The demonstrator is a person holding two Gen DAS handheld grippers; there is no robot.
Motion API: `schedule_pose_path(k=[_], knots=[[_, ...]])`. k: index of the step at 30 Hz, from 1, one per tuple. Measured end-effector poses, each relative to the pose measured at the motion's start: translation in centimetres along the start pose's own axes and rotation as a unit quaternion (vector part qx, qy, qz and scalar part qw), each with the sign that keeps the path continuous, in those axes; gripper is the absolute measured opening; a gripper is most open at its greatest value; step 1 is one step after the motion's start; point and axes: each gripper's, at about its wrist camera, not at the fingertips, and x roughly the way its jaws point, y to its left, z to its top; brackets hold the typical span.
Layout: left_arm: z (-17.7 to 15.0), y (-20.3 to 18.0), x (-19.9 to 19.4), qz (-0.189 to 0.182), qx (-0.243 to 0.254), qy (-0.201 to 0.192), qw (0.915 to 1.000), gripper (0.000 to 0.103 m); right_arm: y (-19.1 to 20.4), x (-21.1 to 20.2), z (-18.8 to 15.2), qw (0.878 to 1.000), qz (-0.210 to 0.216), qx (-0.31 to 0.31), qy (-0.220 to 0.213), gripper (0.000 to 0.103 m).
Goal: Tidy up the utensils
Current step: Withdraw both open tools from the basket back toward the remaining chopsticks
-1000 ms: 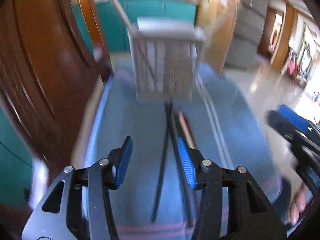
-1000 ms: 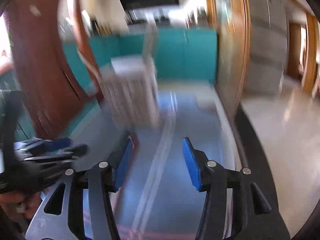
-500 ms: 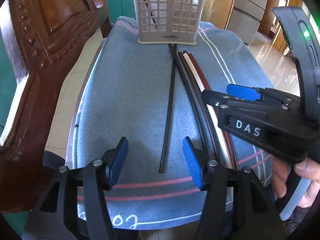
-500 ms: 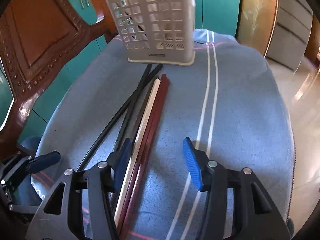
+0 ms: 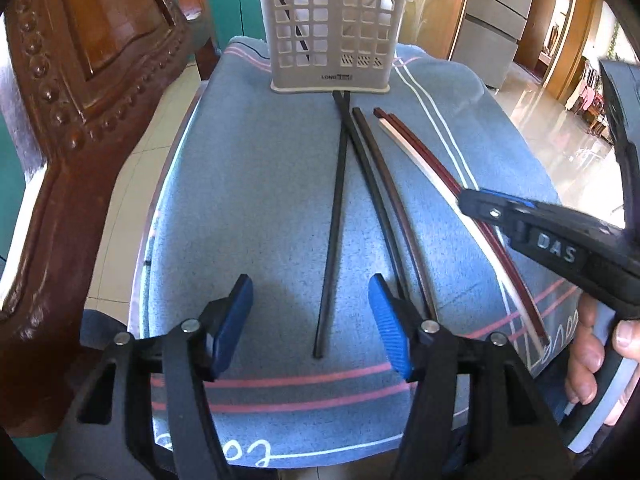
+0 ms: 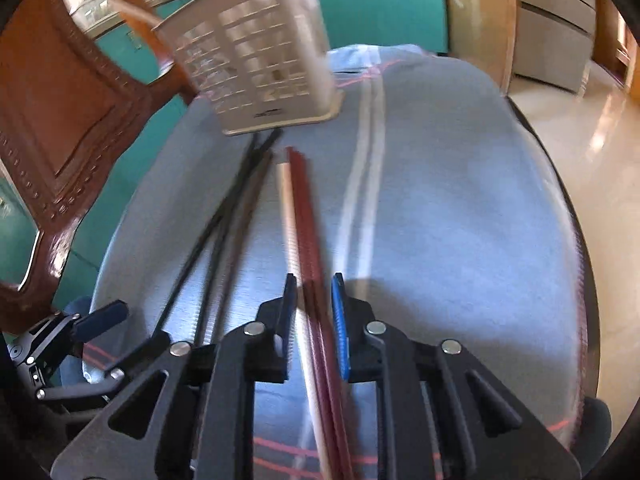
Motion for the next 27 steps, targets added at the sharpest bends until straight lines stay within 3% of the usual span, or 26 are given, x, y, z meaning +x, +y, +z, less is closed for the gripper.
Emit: schedule_pose_path(k=[2, 5, 12, 16, 24, 27], knots=[[0.2, 0.1, 0.0, -0.001, -0.002, -0.001, 1.0000, 0.062, -1.2, -0.1, 0.1, 1.000, -0.014, 0.013, -0.003, 0.022], [0.5, 0.1, 0.2, -0.006, -0.006, 0.000, 1.0000, 0.065, -2.6, -0.8, -0.2, 0.999, -0.001, 0.030, -0.011, 0.025], [1.2, -0.1, 1.5, -0.009, -0.013, 0.015, 0.9998, 0.065, -0.7, -0.6, -0.5, 1.000, 0.014, -0.019, -0.005, 0.033], [1.3, -0.1, 1.9, -0.006, -0.007, 0.014, 0.9999, 0.065, 0.5, 0.0, -0.8, 0.999, -0.012, -0.046, -0.009, 0.035], [1.0, -0.2, 2.1, 0.004, -0.003, 0.010, 0.9999, 0.076, -0.7, 0.0, -0.5, 0.998, -0.052, -0.019, -0.017, 0.035], [1.0, 0.0, 2.2, 0.007, -0.007, 0.009, 0.9999, 0.081, -1.1, -0.1, -0.5, 0.997, -0.071, -0.010, -0.019, 0.043]])
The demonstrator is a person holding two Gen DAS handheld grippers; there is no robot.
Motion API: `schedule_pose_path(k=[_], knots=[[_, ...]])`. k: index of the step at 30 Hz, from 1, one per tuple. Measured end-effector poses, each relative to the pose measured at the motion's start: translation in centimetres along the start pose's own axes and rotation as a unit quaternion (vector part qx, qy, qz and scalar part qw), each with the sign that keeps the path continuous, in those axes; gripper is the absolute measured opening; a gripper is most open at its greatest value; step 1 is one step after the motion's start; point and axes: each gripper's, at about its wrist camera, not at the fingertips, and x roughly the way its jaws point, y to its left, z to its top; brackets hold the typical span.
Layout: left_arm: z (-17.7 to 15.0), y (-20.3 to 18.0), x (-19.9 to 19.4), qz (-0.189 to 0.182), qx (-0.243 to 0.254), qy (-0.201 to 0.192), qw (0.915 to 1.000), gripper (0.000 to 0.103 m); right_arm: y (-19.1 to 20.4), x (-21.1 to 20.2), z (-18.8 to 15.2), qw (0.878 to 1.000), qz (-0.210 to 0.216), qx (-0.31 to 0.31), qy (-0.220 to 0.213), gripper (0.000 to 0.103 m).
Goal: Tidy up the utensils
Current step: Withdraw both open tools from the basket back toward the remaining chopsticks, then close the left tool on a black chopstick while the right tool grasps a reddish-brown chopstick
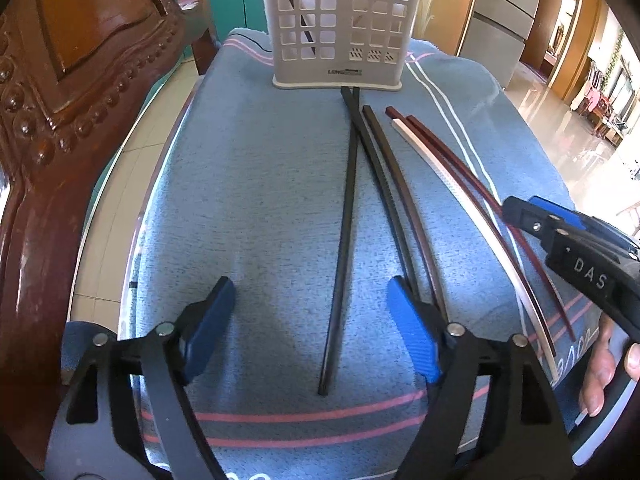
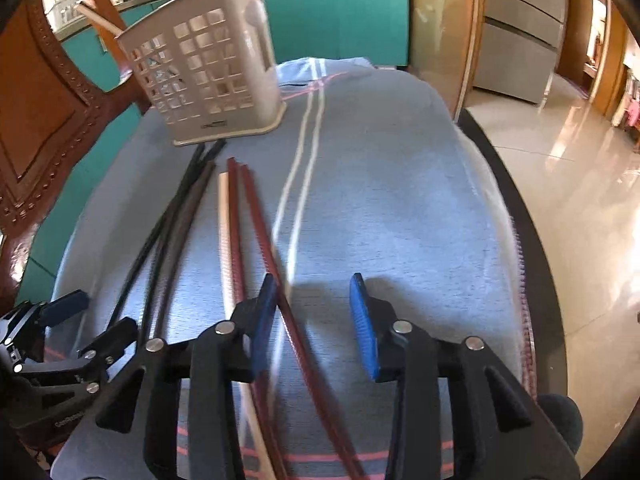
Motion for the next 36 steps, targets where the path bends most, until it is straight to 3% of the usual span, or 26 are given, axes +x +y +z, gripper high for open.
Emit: schedule_pose_path(k=[3, 11, 16, 20, 21, 23, 25, 28, 31, 33, 35, 36], knots=[[-0.1, 0.2, 0.1, 0.002, -0.003, -0.003, 1.0000, 0.085, -0.5, 0.0, -0.1, 0.999, -0.043, -0.004, -0.001, 0.045], [-0.1, 0.3, 0.1, 0.001, -0.003, -0.008, 1.0000, 0.086, -0.4, -0.3, -0.1, 1.000, 0.013, -0.015, -0.007, 0.045], [0.0, 0.2, 0.3, 0.001, 0.000, -0.007, 1.0000, 0.086, 1.9, 1.0, 0.5, 0.998, 0.005, -0.061, 0.010, 0.045], [0.0, 0.2, 0.2, 0.002, -0.001, -0.007, 1.0000, 0.086, 2.9, 1.8, 1.1, 0.997, -0.014, -0.079, -0.001, 0.044], [0.0, 0.2, 0.2, 0.002, -0.001, -0.007, 1.0000, 0.086, 2.7, 1.9, 1.3, 0.998, -0.014, -0.068, -0.001, 0.040], [0.0, 0.2, 0.2, 0.002, 0.000, -0.007, 1.0000, 0.086, 1.7, 1.9, 1.8, 0.999, -0.031, -0.037, 0.001, 0.010], [-0.1, 0.2, 0.2, 0.001, 0.000, -0.006, 1.0000, 0.086, 0.3, 1.7, 1.9, 1.000, -0.023, 0.003, 0.007, 0.008], [0.2, 0.0, 0.2, 0.001, 0.004, -0.003, 1.0000, 0.084, -0.8, 1.3, 1.6, 1.000, -0.007, 0.015, 0.010, 0.007], [1.1, -0.5, 0.6, -0.003, 0.022, -0.002, 0.9997, 0.075, -1.2, 1.0, 1.1, 1.000, 0.001, 0.009, 0.009, 0.007], [2.1, -0.8, 0.9, -0.008, 0.026, -0.002, 0.9996, 0.062, -1.2, 0.9, 1.1, 1.000, 0.001, 0.007, 0.007, 0.007], [3.3, -1.0, 1.4, -0.025, 0.027, 0.000, 0.9993, 0.039, -1.0, 0.9, 1.2, 1.000, -0.004, 0.000, 0.006, 0.007], [3.9, -1.2, 1.7, -0.022, 0.030, 0.001, 0.9993, 0.036, -0.9, 0.9, 1.0, 1.000, -0.007, -0.003, 0.006, 0.007]])
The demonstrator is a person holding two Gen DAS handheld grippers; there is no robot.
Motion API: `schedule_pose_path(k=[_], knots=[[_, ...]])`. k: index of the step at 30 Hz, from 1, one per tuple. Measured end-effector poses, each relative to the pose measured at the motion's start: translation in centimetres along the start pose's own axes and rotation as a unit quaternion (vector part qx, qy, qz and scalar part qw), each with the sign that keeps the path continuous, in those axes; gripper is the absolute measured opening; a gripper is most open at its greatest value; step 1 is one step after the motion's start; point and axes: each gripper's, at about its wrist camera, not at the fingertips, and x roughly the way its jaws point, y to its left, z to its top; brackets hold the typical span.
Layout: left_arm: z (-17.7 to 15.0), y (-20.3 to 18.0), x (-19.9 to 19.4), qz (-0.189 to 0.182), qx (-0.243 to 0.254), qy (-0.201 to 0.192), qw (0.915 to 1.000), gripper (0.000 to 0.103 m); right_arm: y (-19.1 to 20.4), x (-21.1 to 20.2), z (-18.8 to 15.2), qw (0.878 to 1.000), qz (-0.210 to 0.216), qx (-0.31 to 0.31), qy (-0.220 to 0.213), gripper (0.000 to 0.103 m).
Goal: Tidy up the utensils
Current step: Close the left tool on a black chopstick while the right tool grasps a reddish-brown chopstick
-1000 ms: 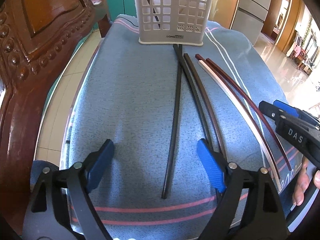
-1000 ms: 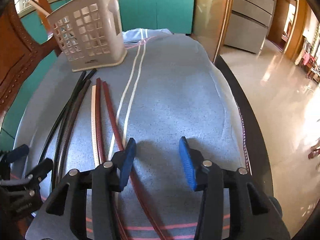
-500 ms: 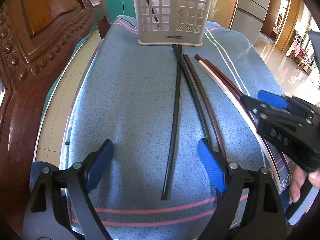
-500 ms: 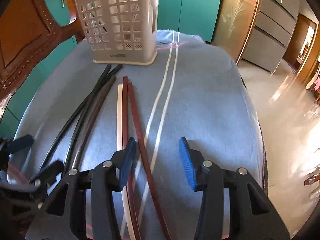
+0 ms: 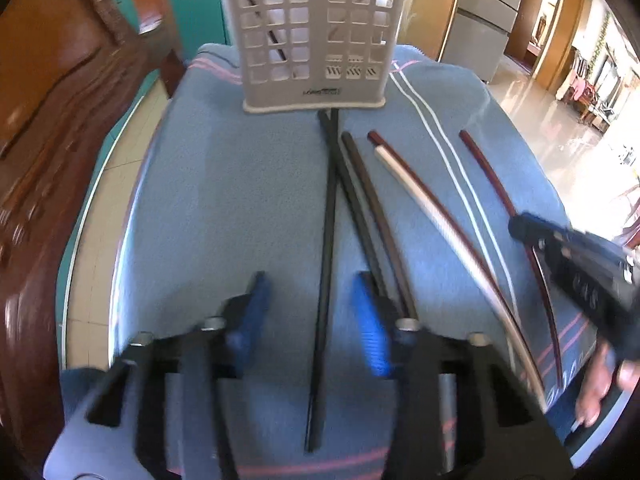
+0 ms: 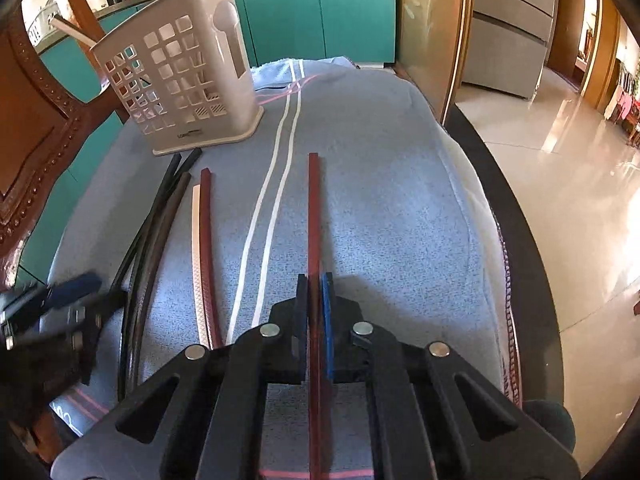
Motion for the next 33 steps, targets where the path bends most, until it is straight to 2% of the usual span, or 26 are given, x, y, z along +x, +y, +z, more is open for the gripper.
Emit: schedule_pose_path(k=[2, 9, 14, 15, 16, 17, 18, 20, 23, 27, 33], knots=[[1.4, 0.1, 0.8, -0.002, -0.004, 0.006, 1.0000, 0.031, 0.3, 0.1, 0.1, 1.000, -0.007, -0.010, 0.000, 0.008], [6.2, 0.2, 3.5, 0.007, -0.006, 0.031, 0.9995, 0.032, 1.4, 2.2, 2.7, 0.998, -0.037, -0.047, 0.004, 0.011], [7.9, 0.3, 4.4, 0.002, -0.011, 0.035, 0.9993, 0.031, 1.8, 3.5, 4.3, 0.998, -0.029, -0.050, 0.003, 0.014], [8.0, 0.3, 4.4, -0.002, -0.012, 0.035, 0.9993, 0.027, 1.6, 3.6, 4.4, 0.999, -0.022, -0.045, 0.002, 0.014], [7.8, 0.5, 4.2, -0.007, -0.014, 0.032, 0.9994, 0.014, 1.4, 3.6, 4.4, 0.999, -0.017, -0.040, 0.003, 0.013], [8.0, 0.6, 4.2, -0.010, -0.016, 0.032, 0.9993, 0.007, 1.3, 3.5, 4.3, 0.999, -0.012, -0.037, 0.003, 0.011], [7.7, 0.9, 4.1, -0.015, -0.022, 0.032, 0.9991, 0.008, 1.1, 3.3, 4.2, 0.999, -0.003, -0.034, 0.004, 0.007], [6.7, 1.8, 3.4, -0.036, -0.047, 0.033, 0.9977, 0.007, 0.9, 3.0, 3.6, 0.999, 0.031, -0.028, 0.011, 0.007], [5.2, 2.6, 2.4, -0.049, -0.064, 0.032, 0.9962, 0.007, 1.1, 2.2, 2.7, 0.998, 0.047, -0.034, 0.019, 0.007], [4.5, 2.8, 2.3, -0.041, -0.061, 0.032, 0.9968, 0.007, 1.8, 1.8, 2.2, 0.998, 0.032, -0.058, 0.022, 0.007], [5.5, 1.0, 3.4, 0.005, -0.027, 0.042, 0.9988, 0.008, 2.8, 2.3, 2.3, 0.997, 0.000, -0.069, 0.019, 0.008]])
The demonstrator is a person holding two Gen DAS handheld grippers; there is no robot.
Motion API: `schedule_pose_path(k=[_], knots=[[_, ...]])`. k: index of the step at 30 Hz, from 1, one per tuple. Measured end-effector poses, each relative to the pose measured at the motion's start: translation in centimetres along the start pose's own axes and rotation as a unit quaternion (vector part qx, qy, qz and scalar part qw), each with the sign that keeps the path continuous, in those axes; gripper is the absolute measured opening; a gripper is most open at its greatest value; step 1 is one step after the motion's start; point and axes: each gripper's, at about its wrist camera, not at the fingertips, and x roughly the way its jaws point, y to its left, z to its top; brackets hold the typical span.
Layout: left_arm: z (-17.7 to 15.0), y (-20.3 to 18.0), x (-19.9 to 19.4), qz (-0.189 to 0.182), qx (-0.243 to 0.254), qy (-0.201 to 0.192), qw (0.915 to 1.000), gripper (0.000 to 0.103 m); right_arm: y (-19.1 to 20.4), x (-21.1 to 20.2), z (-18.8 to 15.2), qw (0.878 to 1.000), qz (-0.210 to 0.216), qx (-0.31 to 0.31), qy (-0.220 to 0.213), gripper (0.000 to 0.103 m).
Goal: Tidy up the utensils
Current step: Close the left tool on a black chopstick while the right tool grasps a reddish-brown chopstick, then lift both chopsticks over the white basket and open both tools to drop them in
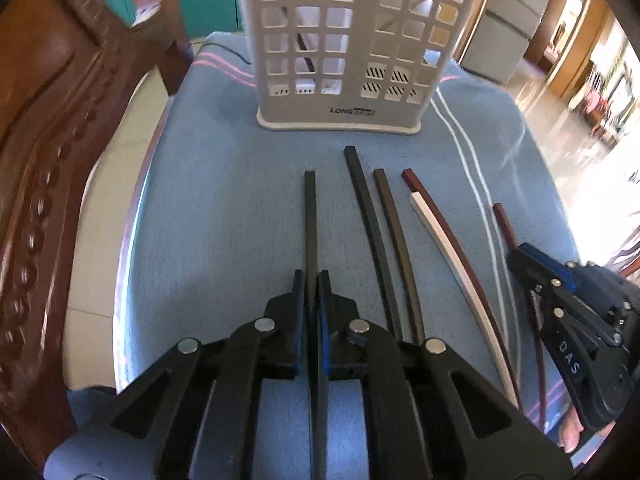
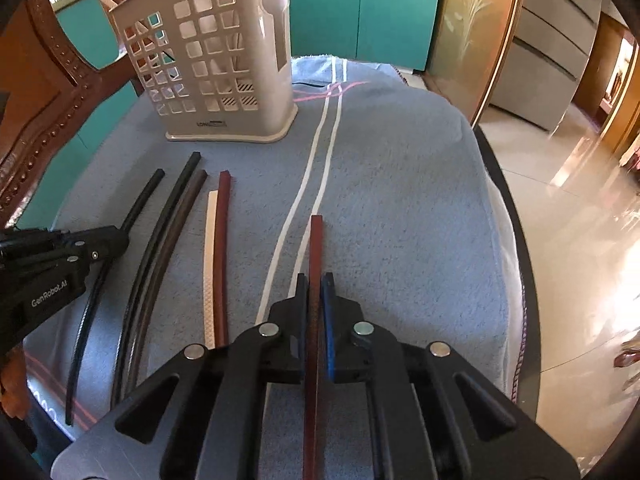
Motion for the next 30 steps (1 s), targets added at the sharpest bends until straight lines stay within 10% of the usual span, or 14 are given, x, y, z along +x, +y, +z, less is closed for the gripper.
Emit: schedule_pose_path(k=[30], knots=[[0.7, -0.1, 0.3, 0.001, 0.010, 0.002, 0.9999, 0.010, -0.1, 0.6, 0.8, 1.000, 0.004, 0.008, 0.002, 0.007]])
